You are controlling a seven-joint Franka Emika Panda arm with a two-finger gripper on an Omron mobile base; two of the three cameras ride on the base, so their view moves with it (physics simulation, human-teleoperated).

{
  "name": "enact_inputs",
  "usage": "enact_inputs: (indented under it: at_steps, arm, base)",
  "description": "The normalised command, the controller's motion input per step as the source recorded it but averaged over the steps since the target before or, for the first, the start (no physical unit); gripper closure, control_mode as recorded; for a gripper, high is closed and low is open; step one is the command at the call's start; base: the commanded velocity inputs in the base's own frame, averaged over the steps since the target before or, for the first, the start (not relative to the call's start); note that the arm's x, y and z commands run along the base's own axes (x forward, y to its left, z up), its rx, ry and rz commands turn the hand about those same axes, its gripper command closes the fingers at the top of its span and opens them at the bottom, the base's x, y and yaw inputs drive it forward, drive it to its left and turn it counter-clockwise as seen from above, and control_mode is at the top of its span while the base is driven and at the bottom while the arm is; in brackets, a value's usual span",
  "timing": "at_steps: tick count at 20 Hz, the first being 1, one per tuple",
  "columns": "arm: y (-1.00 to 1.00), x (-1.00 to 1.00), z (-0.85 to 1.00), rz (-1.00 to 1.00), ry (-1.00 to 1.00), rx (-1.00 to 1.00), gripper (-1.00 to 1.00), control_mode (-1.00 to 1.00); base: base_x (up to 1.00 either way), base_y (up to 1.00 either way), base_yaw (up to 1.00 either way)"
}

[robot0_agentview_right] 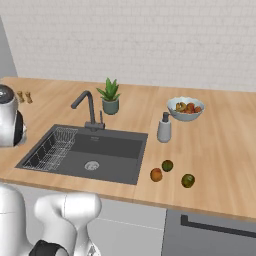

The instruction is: Put the colander in the sink, put the kiwi, mango, peach in the colander, and turn on the sink faucet and pour water over the colander.

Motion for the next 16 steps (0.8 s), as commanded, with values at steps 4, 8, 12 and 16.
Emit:
enact_inputs:
  at_steps: [4,8,12,16]
  arm:
    - [-1.00,-0.33,0.17,0.00,0.30,-0.32,1.00,-1.00]
    - [-1.00,-0.09,0.00,-0.01,0.26,-0.24,1.00,-1.00]
    - [-1.00,0.00,-0.08,0.00,0.12,-0.20,1.00,-1.00]
    - [-1.00,0.22,-0.23,0.00,0.12,-0.18,1.00,-1.00]
  base:
    - [0.00,0.00,0.00]
    - [0.00,0.00,0.00]
    - [0.00,0.00,0.00]
    - [0.00,0.00,0.00]
